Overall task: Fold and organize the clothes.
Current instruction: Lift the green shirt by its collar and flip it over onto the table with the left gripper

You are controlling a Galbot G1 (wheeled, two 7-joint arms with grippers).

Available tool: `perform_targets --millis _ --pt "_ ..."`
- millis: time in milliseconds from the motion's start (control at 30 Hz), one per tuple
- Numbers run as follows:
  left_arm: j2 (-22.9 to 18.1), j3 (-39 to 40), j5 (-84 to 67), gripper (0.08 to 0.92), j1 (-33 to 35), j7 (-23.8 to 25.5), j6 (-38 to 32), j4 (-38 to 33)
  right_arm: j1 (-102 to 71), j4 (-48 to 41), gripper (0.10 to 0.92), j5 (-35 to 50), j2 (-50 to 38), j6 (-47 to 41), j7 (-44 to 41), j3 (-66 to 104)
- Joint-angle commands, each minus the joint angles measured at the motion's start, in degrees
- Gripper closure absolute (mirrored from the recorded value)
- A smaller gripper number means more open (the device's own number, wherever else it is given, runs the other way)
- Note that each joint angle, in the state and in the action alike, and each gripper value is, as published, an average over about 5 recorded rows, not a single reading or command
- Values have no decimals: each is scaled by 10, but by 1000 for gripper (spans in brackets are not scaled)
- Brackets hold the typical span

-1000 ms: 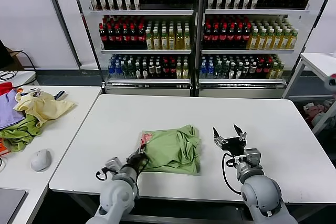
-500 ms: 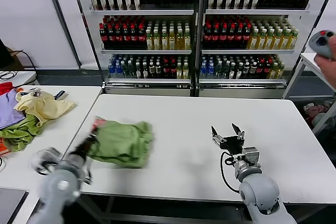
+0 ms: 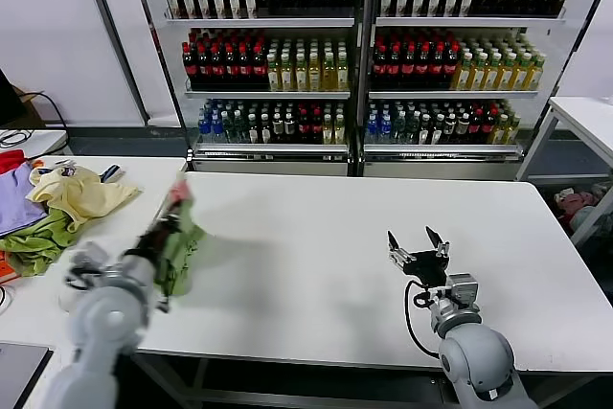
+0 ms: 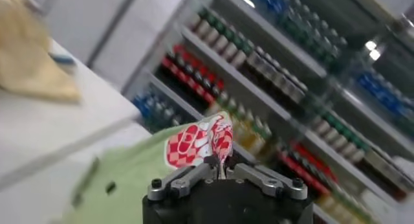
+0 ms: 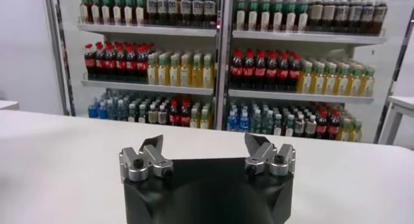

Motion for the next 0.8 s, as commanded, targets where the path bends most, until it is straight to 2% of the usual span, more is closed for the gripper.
perform_targets --millis 33,233,433,533,667,800 --pt "-160 249 162 887 -109 21 -6 140 -14 17 203 0 -1 6 -1 19" --pt "-215 319 206 887 -152 25 -14 236 -20 26 203 2 -3 9 -2 39" --pt "-232 356 275 886 -151 55 -32 263 -17 28 203 5 -6 6 -1 51" --pt "-226 359 297 853 -140 69 -50 250 -14 25 203 5 -5 5 -1 49" --pt "-205 345 307 743 -111 71 -72 198 -1 8 203 6 0 1 5 32" --pt "-167 312 310 631 -69 64 -81 123 26 -23 203 7 14 -8 17 3"
